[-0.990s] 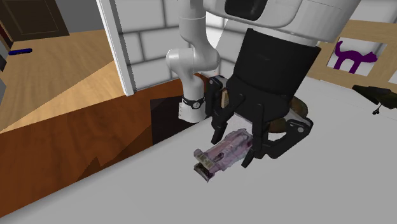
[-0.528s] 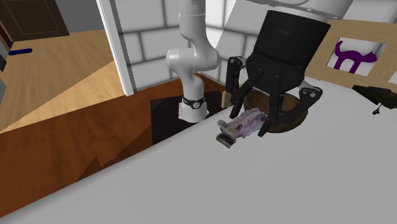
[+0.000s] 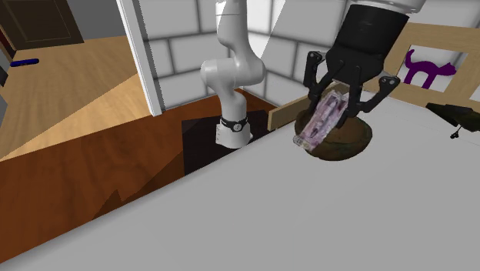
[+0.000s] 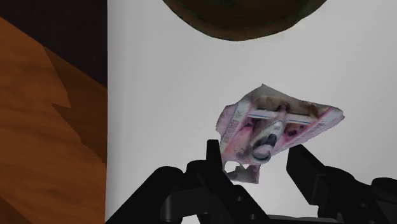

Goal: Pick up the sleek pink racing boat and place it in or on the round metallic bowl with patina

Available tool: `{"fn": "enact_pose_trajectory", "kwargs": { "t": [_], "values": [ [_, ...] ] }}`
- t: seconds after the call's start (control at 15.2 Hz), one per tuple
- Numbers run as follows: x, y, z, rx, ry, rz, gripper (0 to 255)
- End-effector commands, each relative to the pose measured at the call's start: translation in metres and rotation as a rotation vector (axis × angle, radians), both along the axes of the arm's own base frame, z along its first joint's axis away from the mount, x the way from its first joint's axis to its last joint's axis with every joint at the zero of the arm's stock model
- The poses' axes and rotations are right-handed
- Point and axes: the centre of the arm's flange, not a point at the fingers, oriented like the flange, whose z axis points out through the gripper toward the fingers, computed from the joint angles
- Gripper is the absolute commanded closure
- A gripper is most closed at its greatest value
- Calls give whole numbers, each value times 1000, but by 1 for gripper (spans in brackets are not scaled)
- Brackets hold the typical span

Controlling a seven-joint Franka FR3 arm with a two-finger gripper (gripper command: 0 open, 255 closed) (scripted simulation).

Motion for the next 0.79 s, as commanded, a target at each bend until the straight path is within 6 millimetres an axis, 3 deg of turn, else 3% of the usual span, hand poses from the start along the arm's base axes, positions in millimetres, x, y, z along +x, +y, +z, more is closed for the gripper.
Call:
{"fn": "enact_pose_trajectory", "kwargs": {
  "t": [0.0,0.66,0.73],
  "values": [
    [-18,18,0,-1,0,-2,255],
    [-103,125,6,-1,0,-2,255],
    [-103,125,0,-1,0,-2,255]
  ]
}}
